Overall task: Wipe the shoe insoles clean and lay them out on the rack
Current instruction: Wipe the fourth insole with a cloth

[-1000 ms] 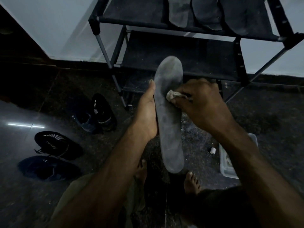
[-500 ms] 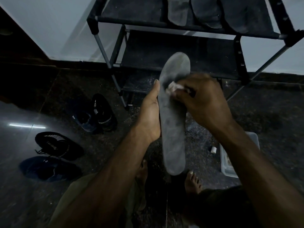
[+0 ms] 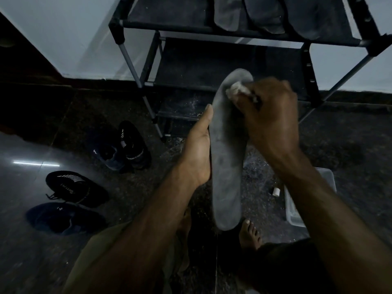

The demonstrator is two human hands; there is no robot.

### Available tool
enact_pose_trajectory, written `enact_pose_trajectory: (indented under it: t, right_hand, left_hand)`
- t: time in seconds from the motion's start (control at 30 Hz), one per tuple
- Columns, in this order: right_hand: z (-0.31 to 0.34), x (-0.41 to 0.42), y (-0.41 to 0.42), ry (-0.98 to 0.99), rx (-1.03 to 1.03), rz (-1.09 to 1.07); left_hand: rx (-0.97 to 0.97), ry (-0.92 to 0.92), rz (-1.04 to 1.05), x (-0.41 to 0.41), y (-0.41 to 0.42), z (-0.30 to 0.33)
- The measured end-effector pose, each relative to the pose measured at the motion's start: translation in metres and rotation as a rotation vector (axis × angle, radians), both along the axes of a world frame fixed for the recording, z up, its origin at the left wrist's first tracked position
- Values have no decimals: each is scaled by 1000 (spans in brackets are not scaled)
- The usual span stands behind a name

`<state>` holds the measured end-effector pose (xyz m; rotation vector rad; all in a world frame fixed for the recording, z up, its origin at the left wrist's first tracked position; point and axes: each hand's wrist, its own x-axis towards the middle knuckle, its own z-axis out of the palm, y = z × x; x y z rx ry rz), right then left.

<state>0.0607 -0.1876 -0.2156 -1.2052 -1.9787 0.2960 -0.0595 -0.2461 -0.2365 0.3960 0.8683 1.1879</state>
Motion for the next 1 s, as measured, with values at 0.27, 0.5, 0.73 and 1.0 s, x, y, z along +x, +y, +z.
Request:
enact_pose_trajectory:
  t: [0.27,0.5,0.73,1.0]
  right_hand:
    - [7,-20,-20,27,-117,142]
    - [1,2,0,23,-21,-69]
    - [11,-16,-15,-10,-99,111]
    - [5,15,6,-1,-58,-92]
  left_hand:
    - [-17,57,55,4,3,1]
    - [-39,187,-79,7,1,-3]
    - [5,86,-13,4,4,-3]
    - [18,221,-110,11,0,-3]
